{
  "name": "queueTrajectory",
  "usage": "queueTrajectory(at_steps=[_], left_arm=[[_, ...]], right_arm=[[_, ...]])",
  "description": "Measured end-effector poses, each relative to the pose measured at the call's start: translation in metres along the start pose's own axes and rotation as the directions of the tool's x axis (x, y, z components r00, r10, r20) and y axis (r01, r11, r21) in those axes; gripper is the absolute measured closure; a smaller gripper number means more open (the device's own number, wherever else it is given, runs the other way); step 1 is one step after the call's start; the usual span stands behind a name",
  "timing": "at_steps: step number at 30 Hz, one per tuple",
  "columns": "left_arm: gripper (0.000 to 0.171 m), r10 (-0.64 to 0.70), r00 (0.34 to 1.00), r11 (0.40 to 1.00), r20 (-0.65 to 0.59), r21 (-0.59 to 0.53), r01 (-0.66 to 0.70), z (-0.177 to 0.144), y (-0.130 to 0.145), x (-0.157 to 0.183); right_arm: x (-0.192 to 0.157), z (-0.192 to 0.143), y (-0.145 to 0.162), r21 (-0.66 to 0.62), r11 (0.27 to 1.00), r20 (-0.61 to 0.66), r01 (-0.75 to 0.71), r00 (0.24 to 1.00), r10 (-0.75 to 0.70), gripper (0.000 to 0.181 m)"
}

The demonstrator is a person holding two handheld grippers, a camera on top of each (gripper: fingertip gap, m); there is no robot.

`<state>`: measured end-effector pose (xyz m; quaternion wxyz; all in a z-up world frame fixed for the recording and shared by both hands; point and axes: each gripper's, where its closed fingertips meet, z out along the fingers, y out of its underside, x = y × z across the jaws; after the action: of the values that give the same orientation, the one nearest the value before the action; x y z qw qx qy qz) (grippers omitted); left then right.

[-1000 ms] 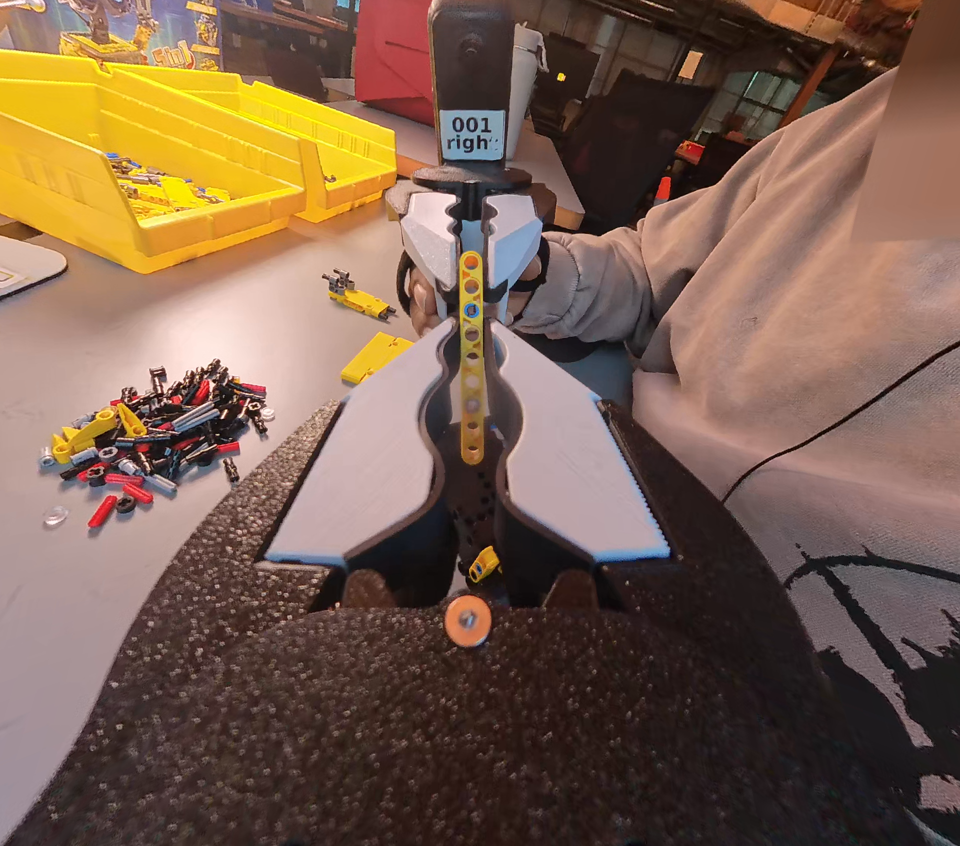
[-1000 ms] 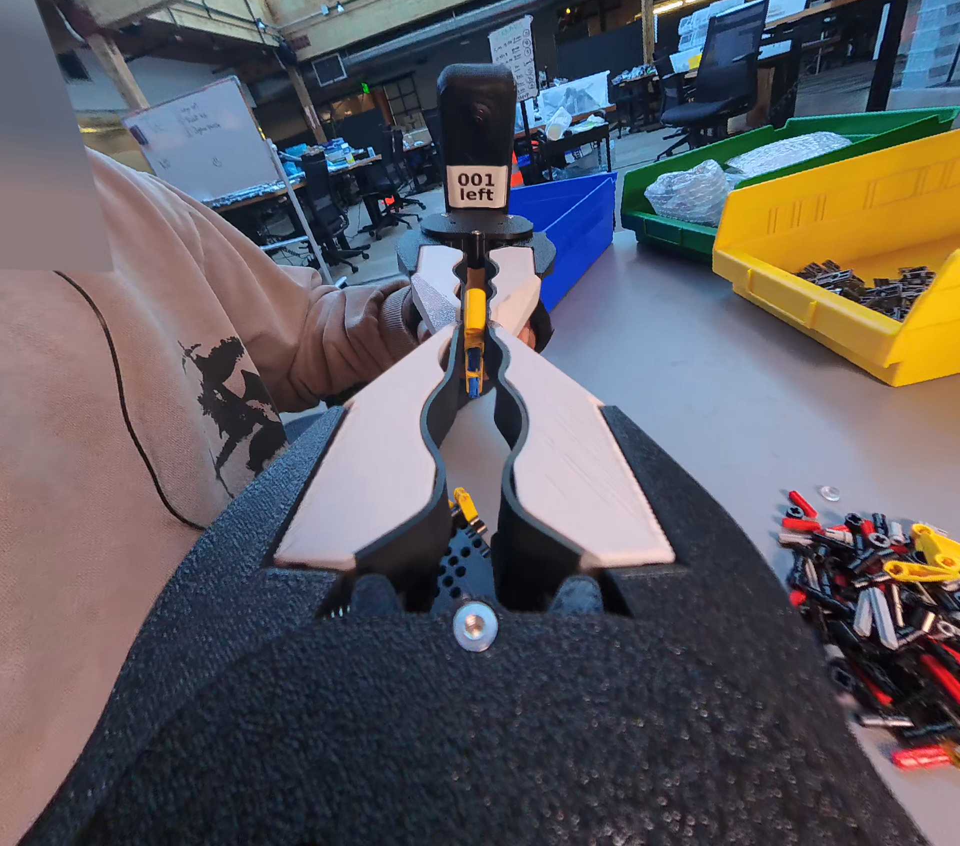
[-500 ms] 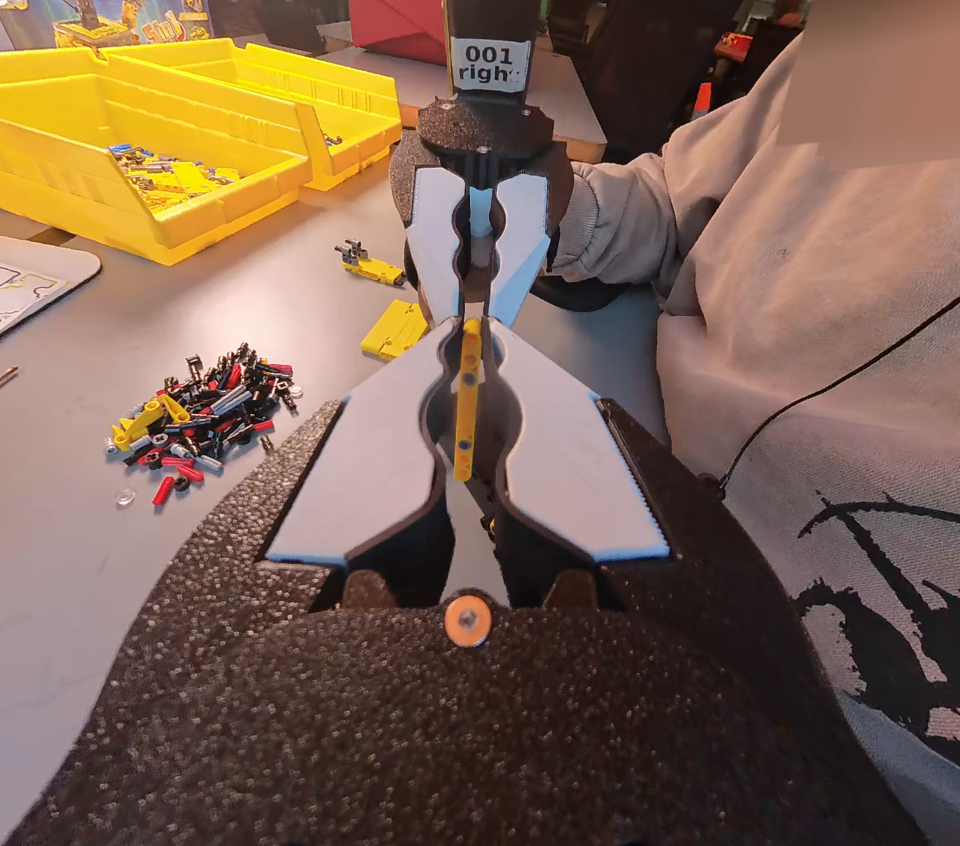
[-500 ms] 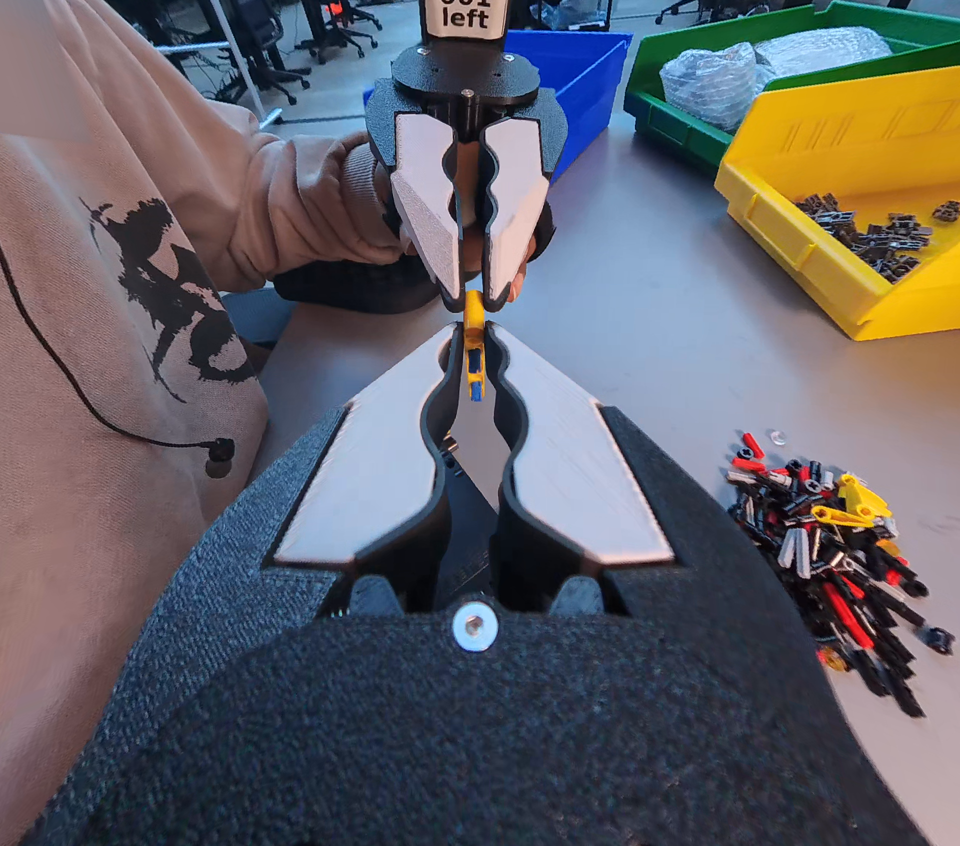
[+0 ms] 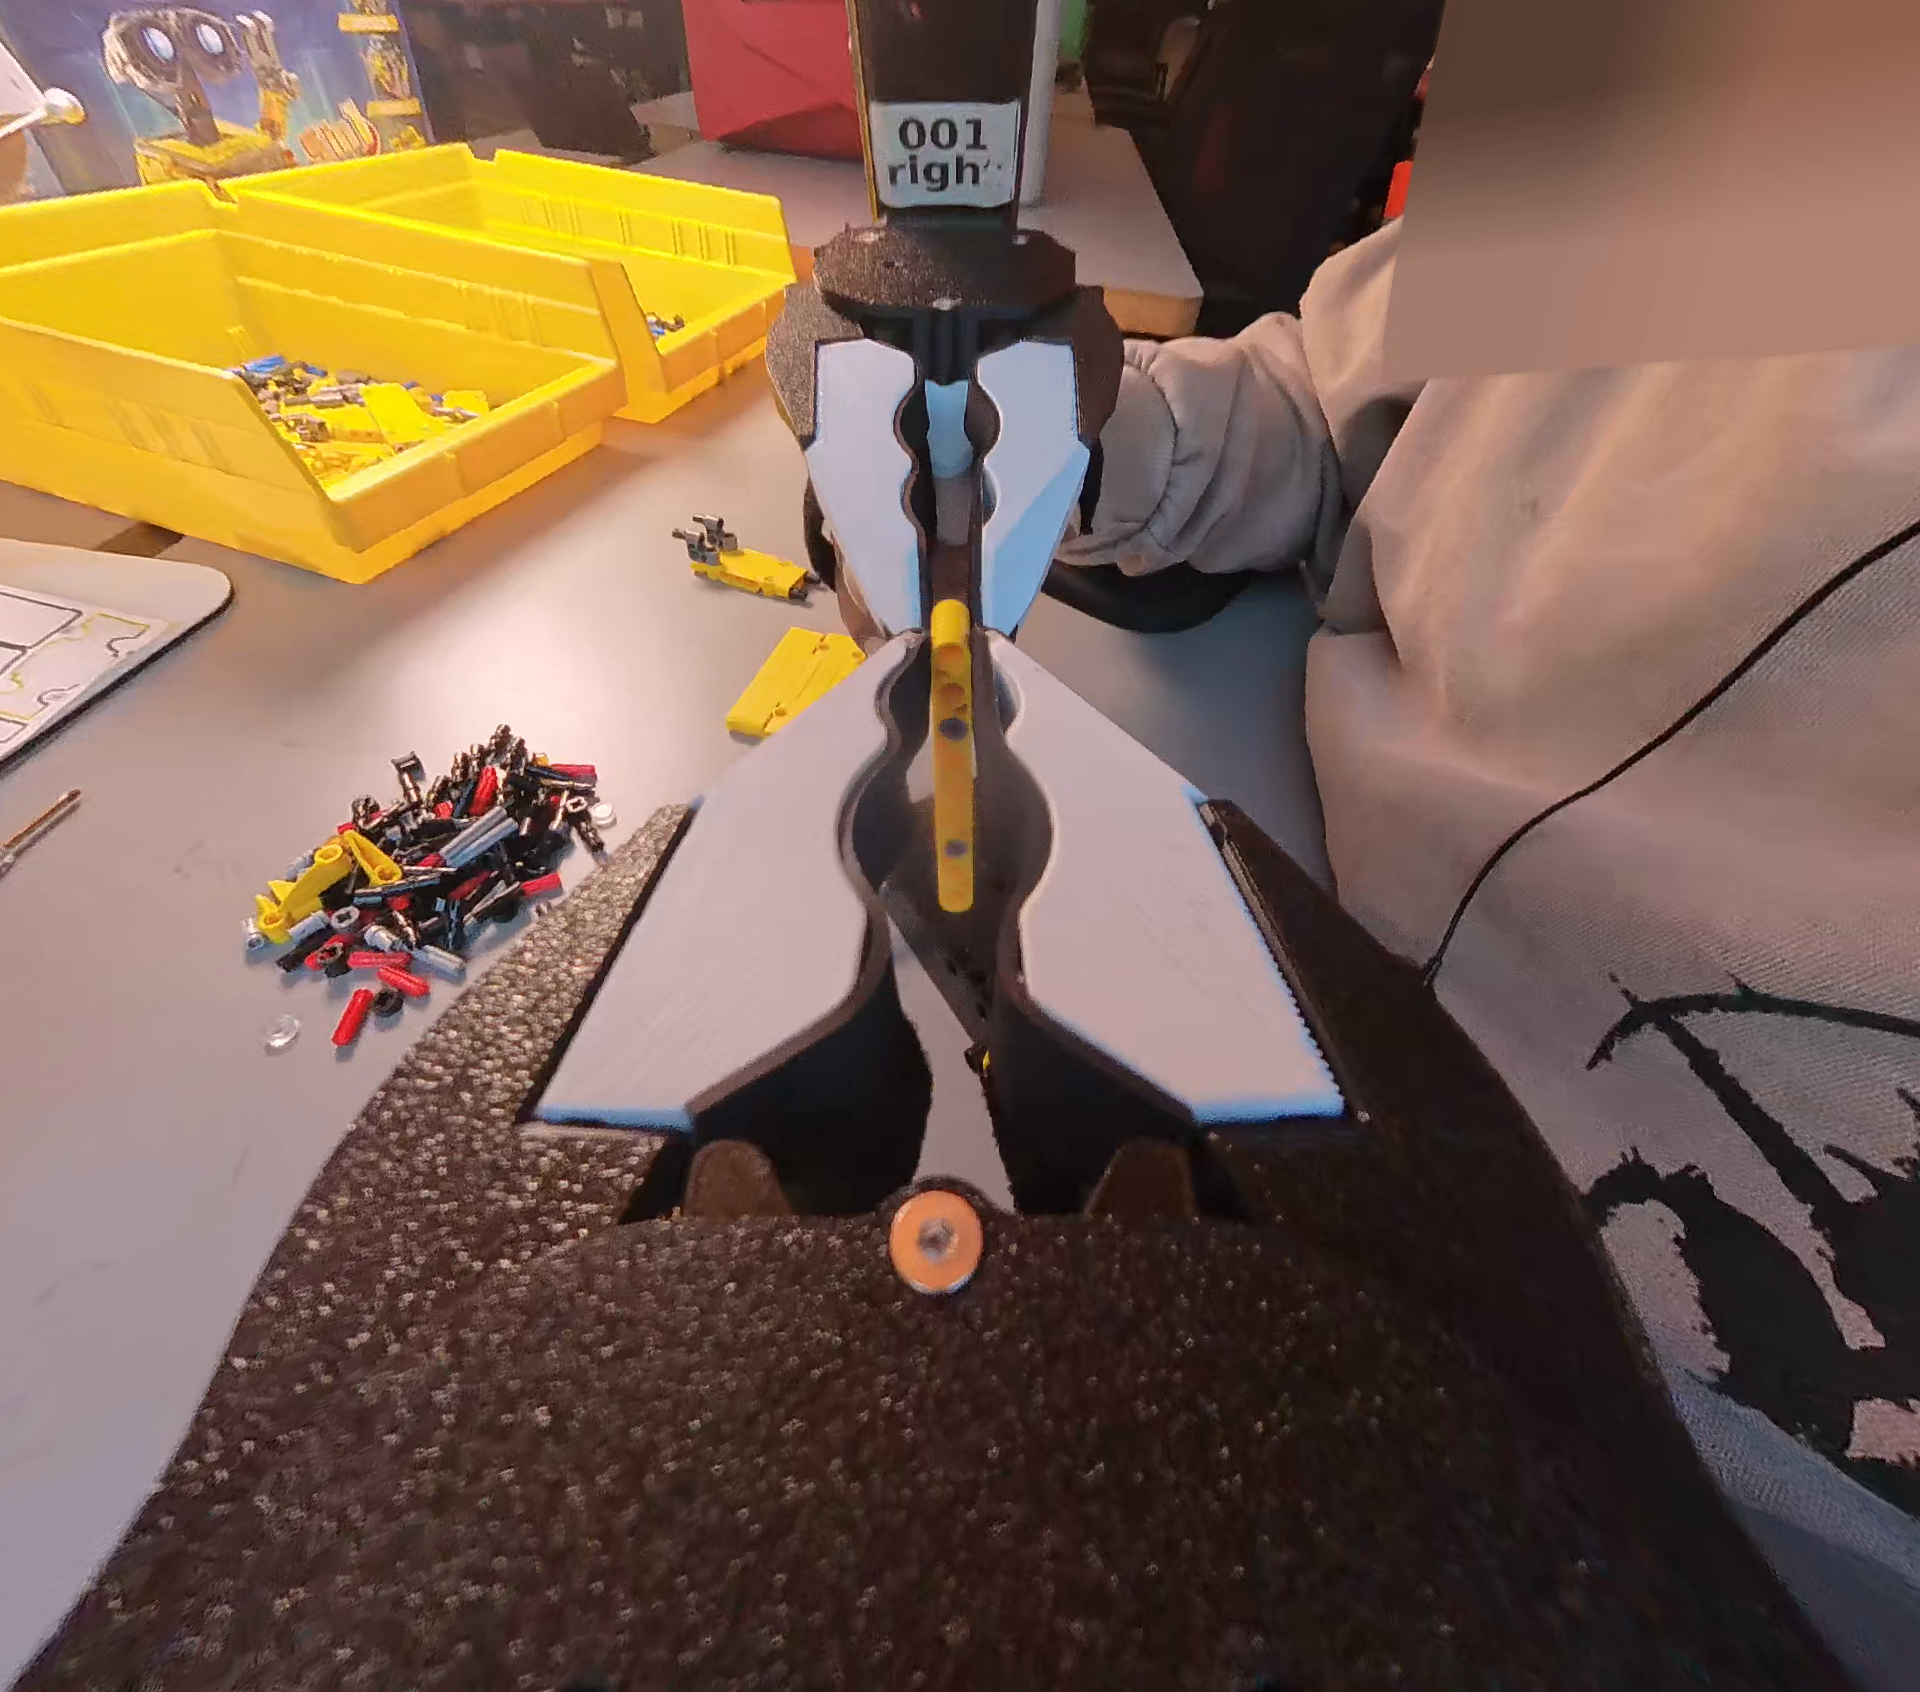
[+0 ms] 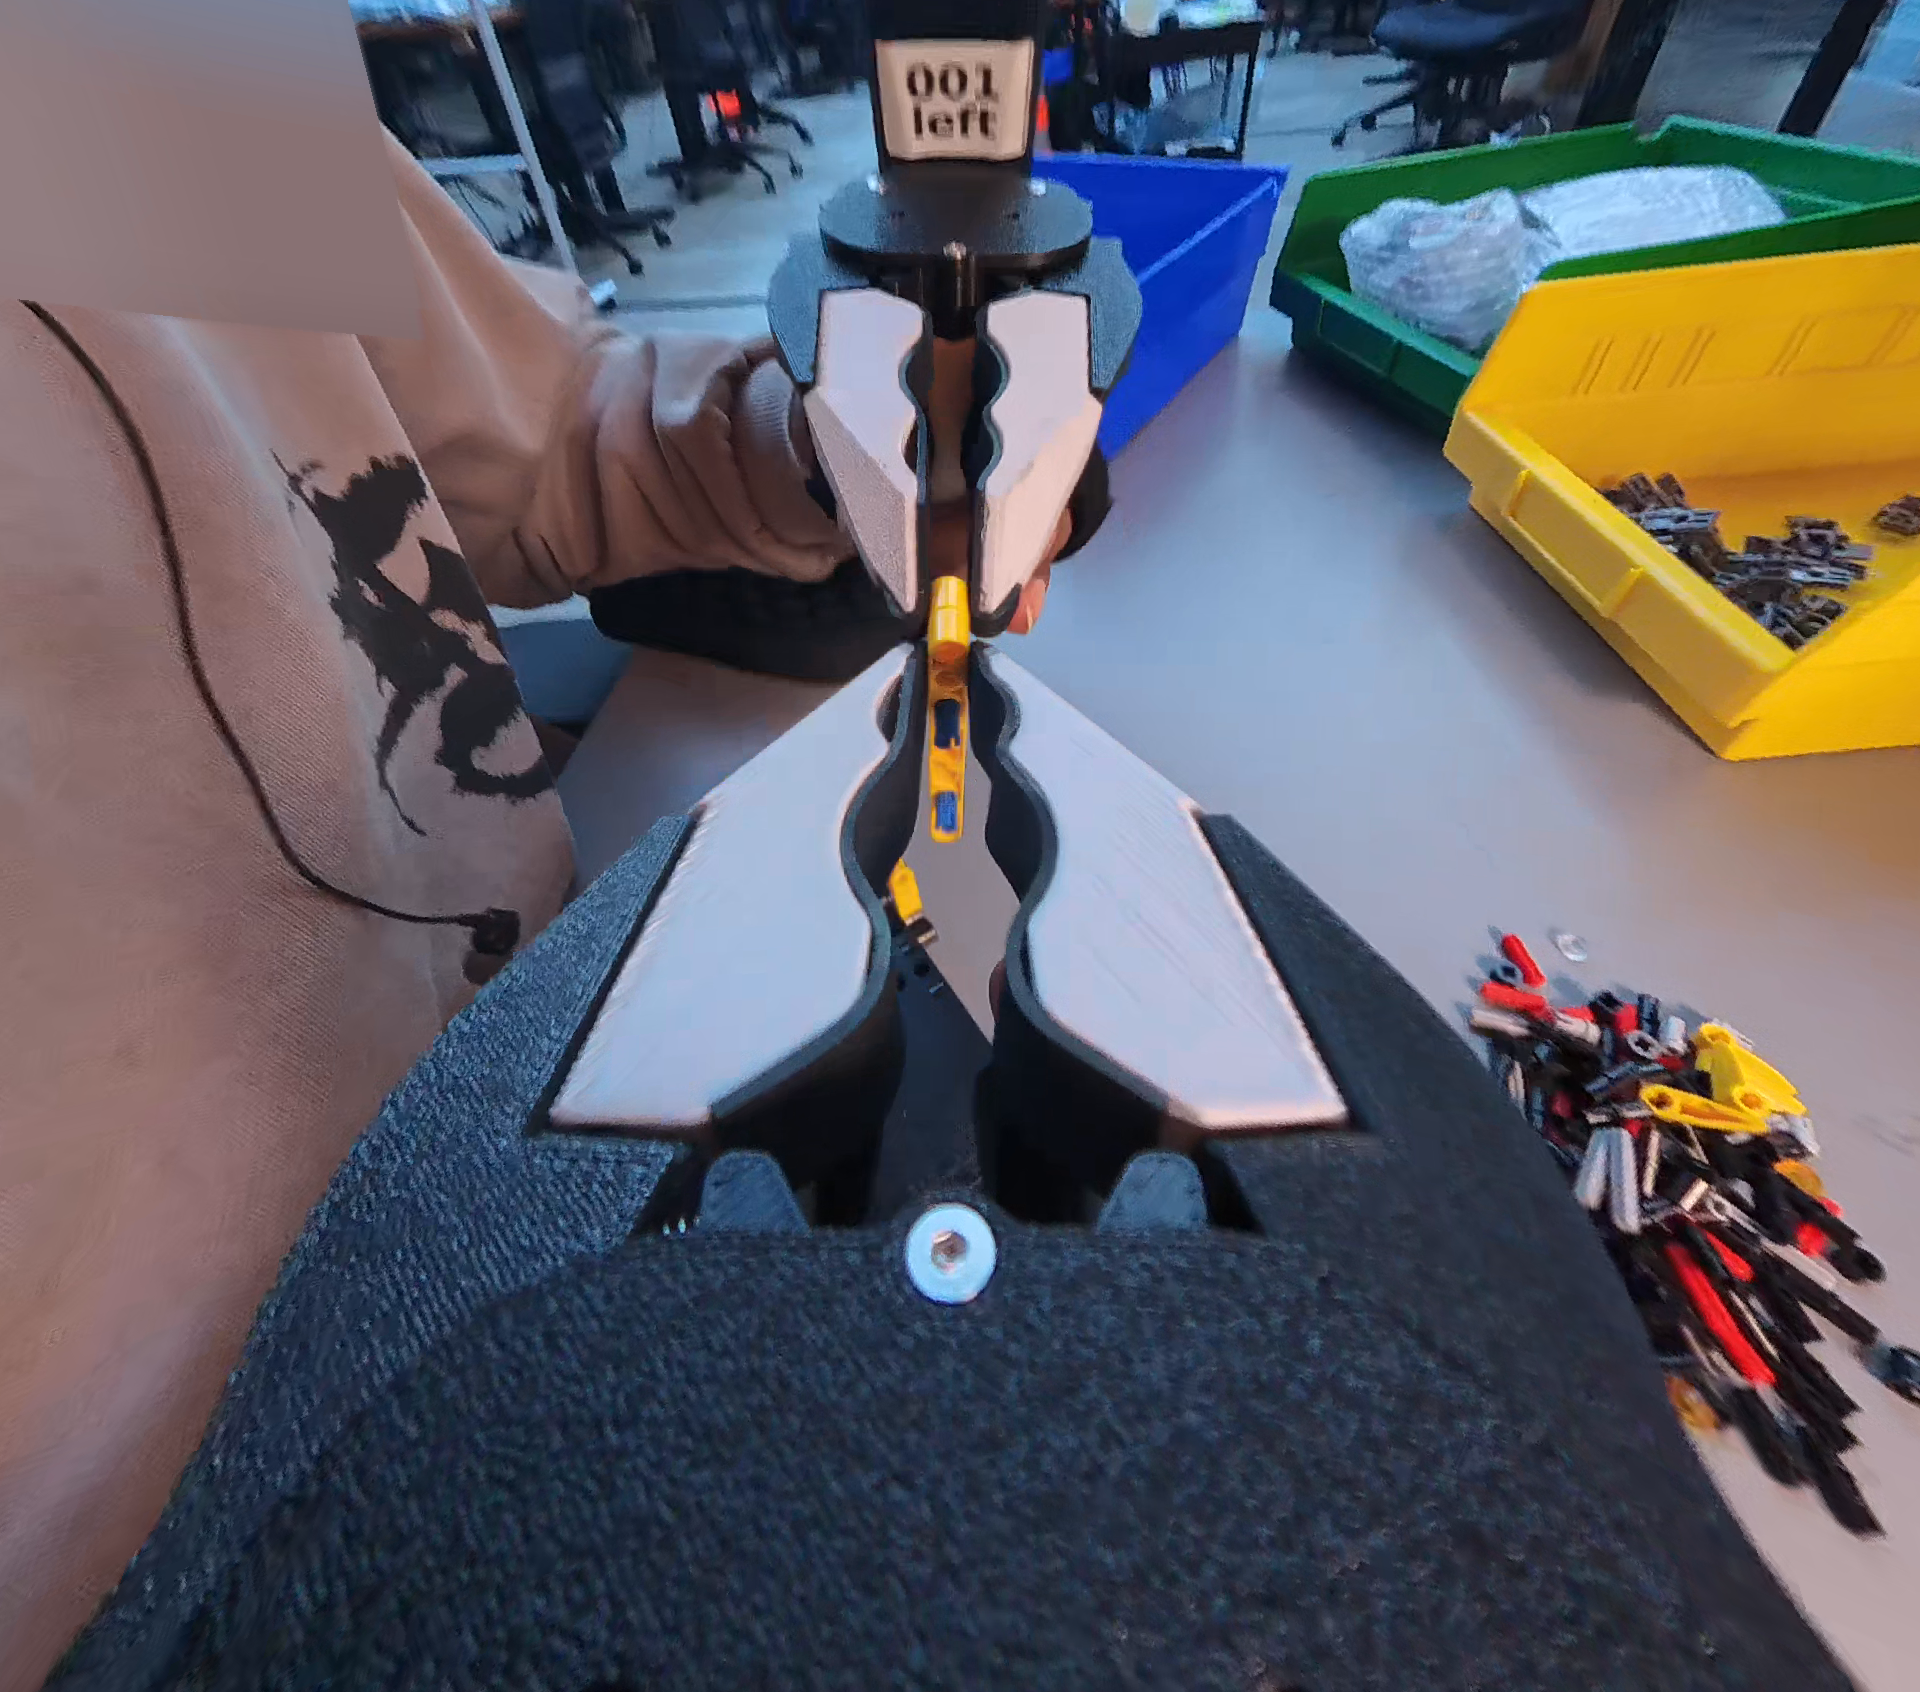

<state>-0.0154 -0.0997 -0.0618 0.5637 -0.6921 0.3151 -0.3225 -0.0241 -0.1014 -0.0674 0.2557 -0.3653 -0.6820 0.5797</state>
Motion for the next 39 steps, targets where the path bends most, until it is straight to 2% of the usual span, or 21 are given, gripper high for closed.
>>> queueTrajectory(at_steps=[3,8,15,17,19,20,22,25,28,35,37,39], left_arm=[[0.166,-0.012,1.0,0.999,-0.016,0.034,0.013,0.0,-0.004,0.002],[0.166,-0.031,0.999,0.999,-0.042,0.03,0.032,0.002,-0.002,0.004],[0.165,-0.07,0.997,0.998,-0.04,-0.001,0.07,0.002,0.008,-0.004],[0.165,-0.073,0.997,0.997,-0.029,0.0,0.073,0.0,0.008,-0.006],[0.165,-0.067,0.997,0.998,-0.022,0.005,0.068,-0.001,0.006,-0.007],[0.165,-0.066,0.998,0.998,-0.02,0.002,0.066,-0.001,0.006,-0.007],[0.166,-0.07,0.997,0.998,-0.014,0.005,0.07,0.0,0.006,-0.007],[0.165,-0.076,0.997,0.994,-0.021,0.072,0.077,-0.004,-0.002,-0.007],[0.152,-0.085,0.996,0.995,-0.025,0.045,0.086,0.0,0.006,-0.007],[0.157,-0.121,0.991,0.993,-0.056,-0.008,0.121,0.008,0.018,-0.004],[0.165,-0.126,0.991,0.992,-0.054,0.003,0.126,0.006,0.016,-0.005],[0.165,-0.136,0.989,0.991,-0.059,0.003,0.136,0.006,0.016,-0.005]], right_arm=[[-0.001,-0.005,-0.007,0.069,0.997,0.03,-0.017,0.999,0.015,0.176],[-0.004,-0.01,-0.007,0.099,0.995,0.057,-0.03,0.998,0.025,0.176],[0.003,-0.005,0.006,0.061,0.996,0.052,-0.066,0.997,0.062,0.175],[0.004,-0.005,0.01,0.043,0.998,0.043,-0.038,0.998,0.036,0.163],[0.003,-0.002,0.021,-0.022,0.999,0.041,-0.023,0.999,0.024,0.16],[0.004,0.001,0.026,-0.047,0.999,0.024,0.0,1.0,0.002,0.16],[0.005,0.004,0.029,-0.059,0.998,0.008,0.013,1.0,-0.012,0.174],[0.008,0.001,0.02,-0.01,0.999,0.018,-0.035,0.999,0.035,0.175],[0.008,-0.003,0.009,0.052,0.996,0.023,-0.066,0.998,0.064,0.175],[0.005,-0.003,0.009,0.053,0.995,0.035,-0.081,0.996,0.079,0.175],[0.006,-0.004,0.009,0.059,0.993,0.041,-0.098,0.995,0.095,0.175],[0.006,-0.005,0.01,0.05,0.992,0.055,-0.113,0.992,0.111,0.175]])
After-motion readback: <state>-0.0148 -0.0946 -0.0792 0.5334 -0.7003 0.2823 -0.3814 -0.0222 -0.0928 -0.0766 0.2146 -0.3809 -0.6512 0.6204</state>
